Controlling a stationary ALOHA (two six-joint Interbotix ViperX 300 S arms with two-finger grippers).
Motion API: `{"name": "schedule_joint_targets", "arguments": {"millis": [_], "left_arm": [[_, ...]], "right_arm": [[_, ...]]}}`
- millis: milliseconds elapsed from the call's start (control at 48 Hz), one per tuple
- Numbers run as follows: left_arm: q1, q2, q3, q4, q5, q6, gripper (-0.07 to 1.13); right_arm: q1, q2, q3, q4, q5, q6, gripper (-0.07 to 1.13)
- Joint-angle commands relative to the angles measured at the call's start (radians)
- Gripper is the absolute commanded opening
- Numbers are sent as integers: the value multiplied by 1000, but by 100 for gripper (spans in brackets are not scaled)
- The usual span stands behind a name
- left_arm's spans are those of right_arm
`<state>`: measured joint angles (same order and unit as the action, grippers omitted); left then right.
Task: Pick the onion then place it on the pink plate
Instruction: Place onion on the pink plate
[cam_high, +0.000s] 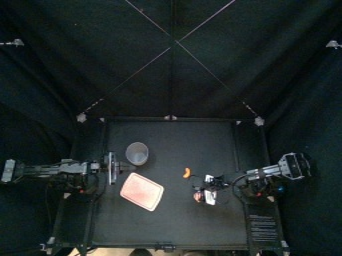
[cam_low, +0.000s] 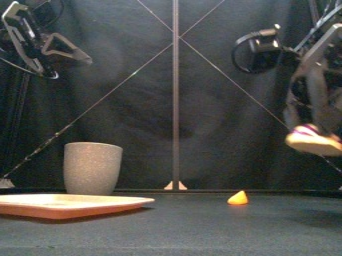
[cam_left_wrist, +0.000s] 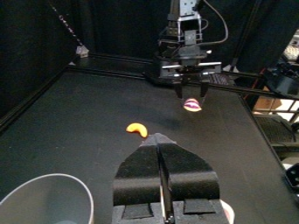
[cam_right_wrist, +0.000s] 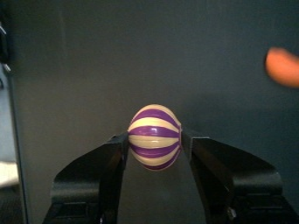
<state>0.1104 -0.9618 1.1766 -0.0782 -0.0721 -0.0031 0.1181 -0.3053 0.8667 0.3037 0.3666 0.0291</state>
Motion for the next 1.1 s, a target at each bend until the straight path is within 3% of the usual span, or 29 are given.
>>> {"name": "schedule_joint_targets", "arguments": {"millis": [21, 458, 667, 812, 1104], "left_arm": [[6, 5, -14, -3, -8, -2, 7], [92, 5, 17, -89, -5, -2, 7], [95, 5, 28, -100, -5, 2, 7], [97, 5, 28, -100, -3, 3, 7], [97, 5, 38, -100, -3, 3, 7]], "right_arm": [[-8, 6, -78, -6, -101, 3, 73], [-38, 359, -373, -21, -327, -5, 73], [-34, 583, -589, -86, -311, 2, 73], [-40, 695, -736, -146, -218, 2, 73], [-63, 799, -913, -265, -133, 2, 80]]}}
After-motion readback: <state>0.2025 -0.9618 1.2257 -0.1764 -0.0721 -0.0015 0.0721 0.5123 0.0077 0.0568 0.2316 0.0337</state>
